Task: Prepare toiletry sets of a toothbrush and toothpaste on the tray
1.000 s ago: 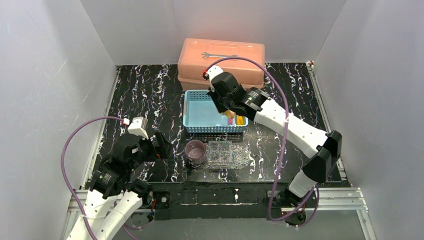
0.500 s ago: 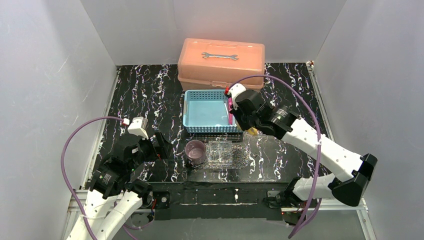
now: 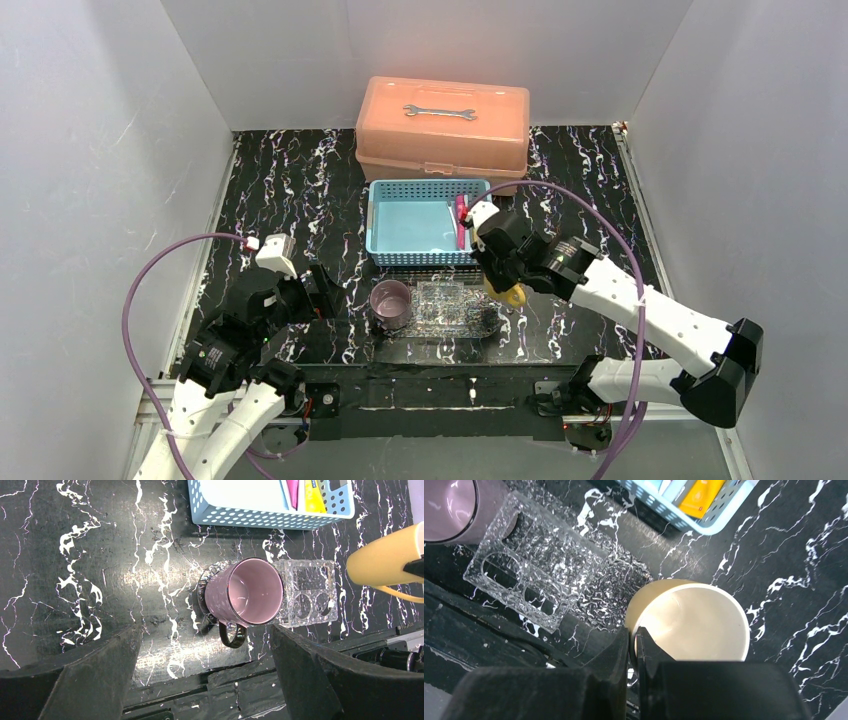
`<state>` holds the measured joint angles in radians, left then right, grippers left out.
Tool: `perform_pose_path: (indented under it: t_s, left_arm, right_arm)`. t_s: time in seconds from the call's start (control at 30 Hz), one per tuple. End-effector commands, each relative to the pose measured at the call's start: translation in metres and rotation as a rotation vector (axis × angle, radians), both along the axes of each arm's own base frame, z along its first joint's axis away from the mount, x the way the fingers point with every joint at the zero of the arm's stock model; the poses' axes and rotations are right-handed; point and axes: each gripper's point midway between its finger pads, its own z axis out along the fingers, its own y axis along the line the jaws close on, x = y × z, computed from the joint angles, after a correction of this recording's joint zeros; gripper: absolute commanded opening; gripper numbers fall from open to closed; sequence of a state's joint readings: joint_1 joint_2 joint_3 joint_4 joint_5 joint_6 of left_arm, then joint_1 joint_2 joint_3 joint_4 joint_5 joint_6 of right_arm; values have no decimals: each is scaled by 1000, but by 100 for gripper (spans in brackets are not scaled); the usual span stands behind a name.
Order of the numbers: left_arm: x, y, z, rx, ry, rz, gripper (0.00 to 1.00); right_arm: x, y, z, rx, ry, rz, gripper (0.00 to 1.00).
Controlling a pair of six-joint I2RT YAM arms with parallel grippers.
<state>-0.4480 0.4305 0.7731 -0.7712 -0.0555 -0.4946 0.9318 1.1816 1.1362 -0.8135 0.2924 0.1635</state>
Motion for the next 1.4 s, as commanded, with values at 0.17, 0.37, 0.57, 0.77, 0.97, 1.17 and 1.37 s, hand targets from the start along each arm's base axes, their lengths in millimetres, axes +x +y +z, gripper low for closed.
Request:
perform_pose_path:
  t_s: [0.17, 0.37, 0.57, 0.77, 0.97, 1.17, 1.37]
  left_arm:
    - [0, 0, 3, 1, -5, -6, 99]
    - [0, 0, 3, 0, -6, -7, 99]
    - [0, 0, 3, 0, -6, -6, 99]
    - [0, -1, 4, -2, -7, -9, 99]
    - [-1, 0, 4, -2, -8, -8, 99]
    - [-1, 0, 4, -3, -11, -8, 99]
    - [-1, 0, 5, -5, -13, -10, 99]
  right_arm:
    - [-13, 13, 0, 130, -9, -1, 1]
    - [-18, 19, -12, 145, -11, -19, 1]
    - [-19, 23, -13, 159, -69, -46, 1]
    - [-23, 30, -15, 160, -111, -54, 1]
    - [-26, 32, -25, 125, -133, -67, 1]
    - [-29, 35, -33, 115, -137, -68, 1]
    - [-31, 39, -49, 103, -122, -72, 1]
